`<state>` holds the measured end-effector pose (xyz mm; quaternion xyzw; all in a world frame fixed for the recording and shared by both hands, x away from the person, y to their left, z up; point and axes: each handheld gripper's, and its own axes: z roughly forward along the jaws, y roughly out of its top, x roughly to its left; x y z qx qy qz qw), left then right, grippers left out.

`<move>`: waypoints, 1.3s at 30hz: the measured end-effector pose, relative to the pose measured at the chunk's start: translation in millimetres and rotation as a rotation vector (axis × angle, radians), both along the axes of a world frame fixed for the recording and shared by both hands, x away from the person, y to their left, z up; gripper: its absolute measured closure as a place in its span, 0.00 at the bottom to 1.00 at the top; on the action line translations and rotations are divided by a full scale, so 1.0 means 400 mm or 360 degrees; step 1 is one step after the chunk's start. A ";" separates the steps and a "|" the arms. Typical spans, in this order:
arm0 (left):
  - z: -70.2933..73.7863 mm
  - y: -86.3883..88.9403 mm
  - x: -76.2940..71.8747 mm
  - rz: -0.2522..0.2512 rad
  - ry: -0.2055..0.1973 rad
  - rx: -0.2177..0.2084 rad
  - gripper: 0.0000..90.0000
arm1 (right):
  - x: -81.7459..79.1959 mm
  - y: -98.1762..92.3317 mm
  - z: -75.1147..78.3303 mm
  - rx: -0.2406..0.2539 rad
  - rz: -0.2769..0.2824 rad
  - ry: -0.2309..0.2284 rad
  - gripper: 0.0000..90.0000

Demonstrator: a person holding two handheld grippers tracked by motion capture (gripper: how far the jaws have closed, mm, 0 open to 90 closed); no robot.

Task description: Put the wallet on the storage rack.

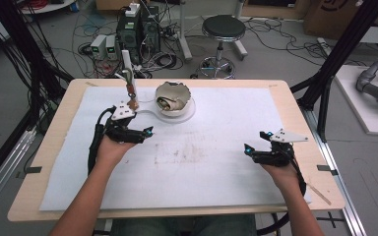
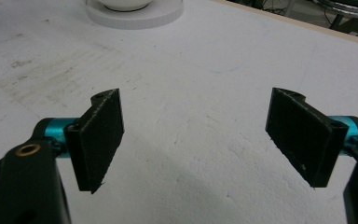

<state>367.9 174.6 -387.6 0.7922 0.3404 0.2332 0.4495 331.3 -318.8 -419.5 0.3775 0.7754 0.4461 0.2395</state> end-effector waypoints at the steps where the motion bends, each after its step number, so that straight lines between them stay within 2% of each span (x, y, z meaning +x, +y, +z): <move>1: -0.006 0.006 -0.009 0.0006 0.0005 -0.0034 0.20 | 0.000 0.001 0.000 0.0001 0.0002 -0.0003 0.22; 4: -0.020 0.023 -0.034 0.0000 0.0024 -0.0099 0.20 | -0.001 0.000 0.000 0.0006 -0.0001 0.0001 0.22; 11: -0.030 0.059 -0.067 0.0039 0.0000 -0.0135 0.20 | 0.005 0.004 -0.001 0.0021 -0.0004 -0.0004 0.22; 14: -0.041 0.075 -0.077 0.0057 -0.0003 -0.0131 0.20 | 0.005 0.004 -0.002 0.0018 0.0001 0.0000 0.22; 16: -0.049 0.088 -0.081 0.0058 0.0026 -0.0138 0.20 | 0.004 0.003 -0.003 0.0024 0.0001 0.0002 0.22; 22: -0.070 0.123 -0.091 0.0088 0.0040 -0.0202 0.20 | 0.002 0.001 -0.009 0.0046 -0.0003 0.0019 0.22; 28: -0.080 0.127 -0.094 0.0070 0.0029 -0.0211 0.20 | 0.004 0.001 -0.010 0.0038 0.0006 0.0008 0.22; 39: -0.091 0.135 -0.101 0.0053 0.0021 -0.0172 0.20 | 0.012 0.006 -0.013 0.0009 0.0019 0.0017 0.22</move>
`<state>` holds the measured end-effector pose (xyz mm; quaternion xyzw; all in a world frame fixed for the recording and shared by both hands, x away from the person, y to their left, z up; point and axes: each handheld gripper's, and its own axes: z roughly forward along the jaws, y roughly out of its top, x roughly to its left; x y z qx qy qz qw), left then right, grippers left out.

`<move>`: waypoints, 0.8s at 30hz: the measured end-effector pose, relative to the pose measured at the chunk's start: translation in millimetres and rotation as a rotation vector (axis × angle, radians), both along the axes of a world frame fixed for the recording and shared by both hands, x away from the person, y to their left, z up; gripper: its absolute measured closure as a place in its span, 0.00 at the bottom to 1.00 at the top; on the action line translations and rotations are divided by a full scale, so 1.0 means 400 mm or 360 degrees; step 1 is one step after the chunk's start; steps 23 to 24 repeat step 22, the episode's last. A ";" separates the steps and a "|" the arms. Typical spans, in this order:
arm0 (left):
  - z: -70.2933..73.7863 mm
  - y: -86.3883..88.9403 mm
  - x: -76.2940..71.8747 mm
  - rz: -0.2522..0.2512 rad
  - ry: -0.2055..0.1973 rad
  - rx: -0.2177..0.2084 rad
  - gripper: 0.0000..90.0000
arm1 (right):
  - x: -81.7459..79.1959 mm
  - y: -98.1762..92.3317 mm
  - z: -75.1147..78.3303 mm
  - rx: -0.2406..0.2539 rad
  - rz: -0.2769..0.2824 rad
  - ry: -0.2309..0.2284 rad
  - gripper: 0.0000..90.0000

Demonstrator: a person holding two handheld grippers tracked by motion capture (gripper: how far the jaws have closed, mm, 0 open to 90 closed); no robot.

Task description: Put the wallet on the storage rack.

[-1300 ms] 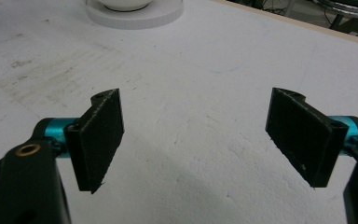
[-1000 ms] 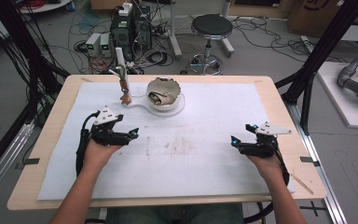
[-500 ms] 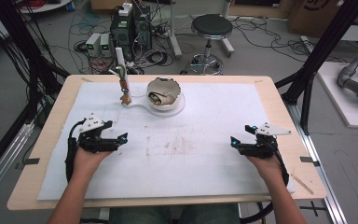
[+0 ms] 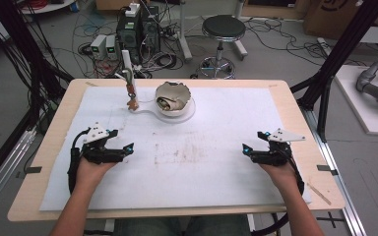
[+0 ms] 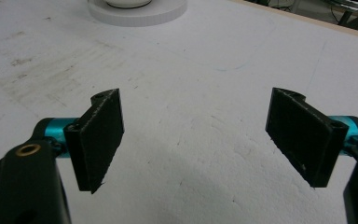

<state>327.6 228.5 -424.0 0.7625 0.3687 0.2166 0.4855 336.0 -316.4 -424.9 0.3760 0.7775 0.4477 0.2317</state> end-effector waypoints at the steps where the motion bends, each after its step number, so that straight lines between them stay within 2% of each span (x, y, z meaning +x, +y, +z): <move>1: 0.000 0.000 0.000 0.0001 0.0002 0.0002 0.20 | -0.001 0.000 0.000 -0.0001 0.0002 -0.0001 0.22; 24: -0.009 0.002 0.010 0.0001 0.0020 0.0019 0.20 | -0.001 0.002 -0.002 -0.0018 -0.0003 0.0015 0.22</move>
